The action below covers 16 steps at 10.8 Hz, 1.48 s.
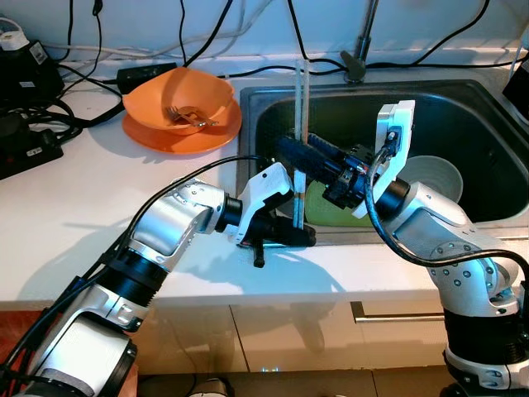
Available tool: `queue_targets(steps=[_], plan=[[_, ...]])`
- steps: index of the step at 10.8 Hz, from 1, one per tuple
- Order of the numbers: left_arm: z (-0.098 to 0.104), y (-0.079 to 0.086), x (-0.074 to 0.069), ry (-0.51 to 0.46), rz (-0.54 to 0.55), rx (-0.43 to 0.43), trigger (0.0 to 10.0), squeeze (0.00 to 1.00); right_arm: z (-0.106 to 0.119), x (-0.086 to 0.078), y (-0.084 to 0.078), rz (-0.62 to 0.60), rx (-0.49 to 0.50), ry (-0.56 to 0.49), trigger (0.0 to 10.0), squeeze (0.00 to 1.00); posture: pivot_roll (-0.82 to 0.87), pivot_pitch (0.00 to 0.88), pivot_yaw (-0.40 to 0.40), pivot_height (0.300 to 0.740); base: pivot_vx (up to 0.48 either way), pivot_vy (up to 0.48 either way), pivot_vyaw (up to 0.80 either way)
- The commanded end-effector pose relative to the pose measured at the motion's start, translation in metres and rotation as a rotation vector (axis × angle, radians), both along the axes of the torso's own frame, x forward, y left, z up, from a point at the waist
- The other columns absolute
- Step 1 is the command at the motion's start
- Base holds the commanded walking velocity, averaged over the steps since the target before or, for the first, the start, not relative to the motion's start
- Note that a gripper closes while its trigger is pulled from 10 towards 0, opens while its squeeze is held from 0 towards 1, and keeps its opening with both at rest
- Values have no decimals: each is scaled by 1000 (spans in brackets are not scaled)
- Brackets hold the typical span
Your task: Kitchen organization
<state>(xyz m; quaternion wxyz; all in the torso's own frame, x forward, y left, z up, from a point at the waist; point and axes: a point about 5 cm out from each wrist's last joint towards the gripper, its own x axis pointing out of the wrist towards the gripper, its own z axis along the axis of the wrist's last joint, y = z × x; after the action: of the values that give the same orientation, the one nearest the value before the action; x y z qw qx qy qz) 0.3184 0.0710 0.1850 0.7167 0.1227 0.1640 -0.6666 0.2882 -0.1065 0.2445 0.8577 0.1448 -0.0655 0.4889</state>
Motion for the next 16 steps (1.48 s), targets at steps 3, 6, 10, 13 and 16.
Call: queue_targets(steps=[3, 6, 10, 13, 16], plan=[[5, -1, 6, -34, 40, -43, 10000, 1000, 4, 7, -5, -56, 5, -13, 0, 0, 7, 83, 67, 740, 0, 0, 0], [11, 10, 17, -83, 160, -90, 10000, 1000, 4, 16, -10, -147, 15, -15, 0, 0, 13, 84, 63, 740, 0, 0, 0], [12, 28, 23, -124, 284, -75, 10000, 1000, 6, 34, -21, -345, -12, -53, 0, 0, 23, 85, 58, 740, 0, 0, 0], [16, 41, 27, -162, 407, -111, 10000, 1000, -5, 46, -29, -500, -142, -107, 0, 0, 36, 90, 53, 740, 0, 0, 0], [12, 35, 19, -149, 394, -92, 10000, 1000, -72, 70, -40, -624, -518, -3, 1412, 0, 57, 95, 48, 740, 0, 0, 0]])
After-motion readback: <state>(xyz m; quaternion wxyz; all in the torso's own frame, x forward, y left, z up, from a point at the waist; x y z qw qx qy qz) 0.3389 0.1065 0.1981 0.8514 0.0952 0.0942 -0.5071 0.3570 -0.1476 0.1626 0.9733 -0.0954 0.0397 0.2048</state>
